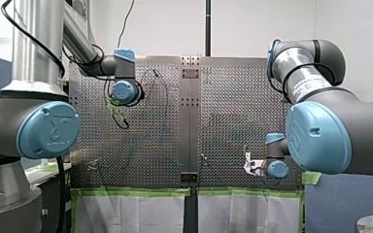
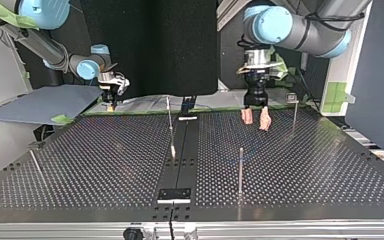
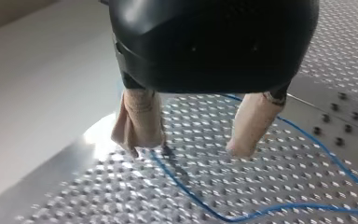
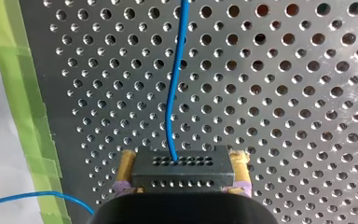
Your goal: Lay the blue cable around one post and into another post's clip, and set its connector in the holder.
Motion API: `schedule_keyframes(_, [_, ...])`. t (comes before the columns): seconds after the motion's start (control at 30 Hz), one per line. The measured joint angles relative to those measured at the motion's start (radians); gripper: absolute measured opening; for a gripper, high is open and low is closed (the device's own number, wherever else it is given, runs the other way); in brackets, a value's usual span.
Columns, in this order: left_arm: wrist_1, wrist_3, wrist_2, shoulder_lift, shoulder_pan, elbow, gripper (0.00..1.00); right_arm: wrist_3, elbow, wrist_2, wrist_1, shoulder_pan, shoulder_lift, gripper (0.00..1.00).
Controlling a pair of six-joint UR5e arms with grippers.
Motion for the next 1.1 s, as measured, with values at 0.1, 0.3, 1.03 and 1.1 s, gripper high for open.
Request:
schedule_keyframes(0.1, [-0.001, -0.027, -0.02, 0.027, 0.001, -0.008, 1.0, -0.003, -0.001, 0.0, 0.005, 0.0, 0.0, 0.01])
schedule_keyframes(0.3, [-0.008, -0.082, -0.035, 0.082, 0.004, -0.023, 1.0, -0.006, -0.005, 0.0, 0.009, 0.003, 0.001, 0.01])
schedule_keyframes(1.03, [0.122, -0.276, 0.146, 0.175, 0.003, -0.03, 1.0, -0.017, -0.012, 0.0, 0.024, 0.009, 0.001, 0.01])
schedule_keyframes(1.1, [0.136, -0.27, 0.144, 0.152, 0.005, -0.029, 1.0, -0.018, -0.012, 0.0, 0.026, 0.009, 0.001, 0.01])
